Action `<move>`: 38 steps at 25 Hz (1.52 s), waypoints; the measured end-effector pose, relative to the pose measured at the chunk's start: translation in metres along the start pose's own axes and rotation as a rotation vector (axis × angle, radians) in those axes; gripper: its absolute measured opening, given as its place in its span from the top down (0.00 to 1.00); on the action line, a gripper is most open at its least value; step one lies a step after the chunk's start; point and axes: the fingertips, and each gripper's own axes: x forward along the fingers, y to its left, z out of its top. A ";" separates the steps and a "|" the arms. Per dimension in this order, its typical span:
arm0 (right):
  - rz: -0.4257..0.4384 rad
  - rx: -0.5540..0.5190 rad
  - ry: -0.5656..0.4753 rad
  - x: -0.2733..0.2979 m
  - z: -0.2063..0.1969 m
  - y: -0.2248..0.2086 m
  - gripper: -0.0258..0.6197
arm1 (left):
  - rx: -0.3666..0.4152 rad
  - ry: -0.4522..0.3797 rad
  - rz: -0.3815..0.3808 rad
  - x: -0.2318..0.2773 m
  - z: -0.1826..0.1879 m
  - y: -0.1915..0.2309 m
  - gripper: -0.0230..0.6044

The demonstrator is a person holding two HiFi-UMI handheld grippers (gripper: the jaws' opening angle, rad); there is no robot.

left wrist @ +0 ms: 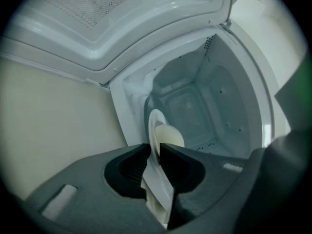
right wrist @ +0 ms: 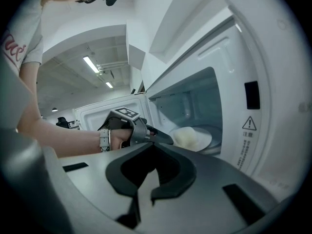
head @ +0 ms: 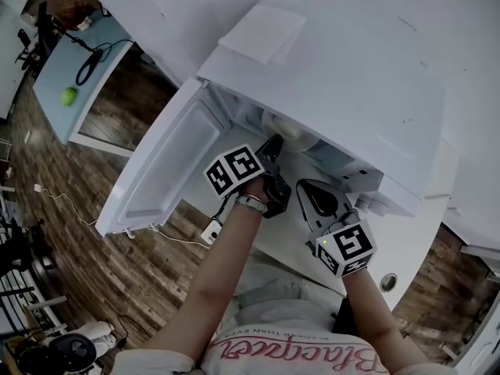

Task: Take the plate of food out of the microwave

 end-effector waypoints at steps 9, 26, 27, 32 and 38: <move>-0.002 -0.031 0.012 0.000 0.000 0.007 0.95 | -0.116 0.023 0.008 -0.007 0.001 -0.001 0.90; 0.003 -0.071 -0.034 -0.015 0.014 0.019 0.95 | -0.190 -0.077 -0.154 -0.033 -0.001 -0.009 0.93; 0.003 -0.072 -0.039 -0.016 0.015 0.020 0.95 | -0.195 -0.083 -0.156 -0.034 -0.001 -0.008 0.93; 0.005 -0.079 -0.050 -0.022 0.017 0.022 0.95 | -0.219 -0.104 -0.175 -0.040 -0.002 -0.008 0.93; 0.022 -0.084 -0.064 -0.028 0.019 0.029 0.95 | -0.241 -0.123 -0.201 -0.047 -0.004 -0.013 0.93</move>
